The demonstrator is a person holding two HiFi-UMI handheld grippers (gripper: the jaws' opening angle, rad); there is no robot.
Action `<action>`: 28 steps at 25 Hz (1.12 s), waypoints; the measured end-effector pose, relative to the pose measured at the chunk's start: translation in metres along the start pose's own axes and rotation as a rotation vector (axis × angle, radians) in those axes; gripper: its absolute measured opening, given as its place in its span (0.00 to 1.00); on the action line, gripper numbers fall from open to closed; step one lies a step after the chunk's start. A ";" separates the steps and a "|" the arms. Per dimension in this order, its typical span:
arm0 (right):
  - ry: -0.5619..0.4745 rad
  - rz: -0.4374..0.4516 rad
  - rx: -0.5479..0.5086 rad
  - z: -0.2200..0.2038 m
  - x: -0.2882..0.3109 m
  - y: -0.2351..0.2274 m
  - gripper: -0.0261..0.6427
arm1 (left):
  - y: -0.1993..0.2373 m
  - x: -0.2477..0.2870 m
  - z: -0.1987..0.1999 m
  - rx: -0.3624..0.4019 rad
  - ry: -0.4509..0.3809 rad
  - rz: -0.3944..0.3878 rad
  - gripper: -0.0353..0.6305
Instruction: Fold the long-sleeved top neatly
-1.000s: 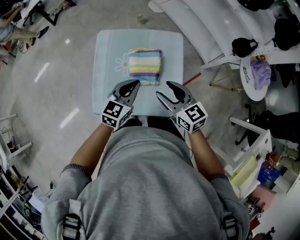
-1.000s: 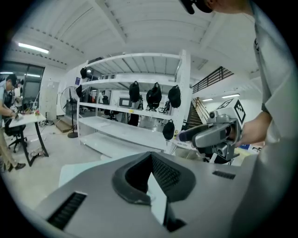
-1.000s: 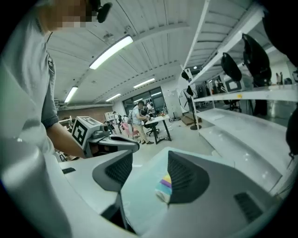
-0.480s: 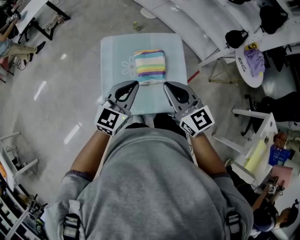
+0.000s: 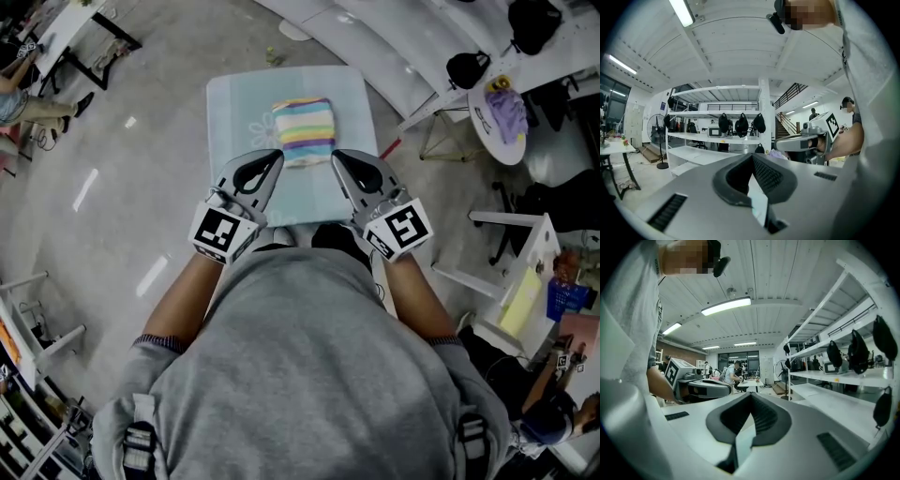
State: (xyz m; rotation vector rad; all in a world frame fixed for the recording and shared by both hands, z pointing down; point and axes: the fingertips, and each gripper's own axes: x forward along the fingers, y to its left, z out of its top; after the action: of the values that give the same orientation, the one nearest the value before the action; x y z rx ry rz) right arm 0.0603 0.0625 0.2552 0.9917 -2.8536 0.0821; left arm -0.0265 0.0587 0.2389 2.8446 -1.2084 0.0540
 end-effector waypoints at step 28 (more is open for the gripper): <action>0.014 0.001 -0.021 0.014 -0.007 0.019 0.05 | -0.005 -0.010 0.017 -0.008 -0.026 -0.013 0.08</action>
State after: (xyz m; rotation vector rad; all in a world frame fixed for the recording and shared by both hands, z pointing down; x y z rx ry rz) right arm 0.0530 0.0803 0.2404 0.9815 -2.8362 0.0582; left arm -0.0297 0.0689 0.2212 2.8548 -1.1923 0.0121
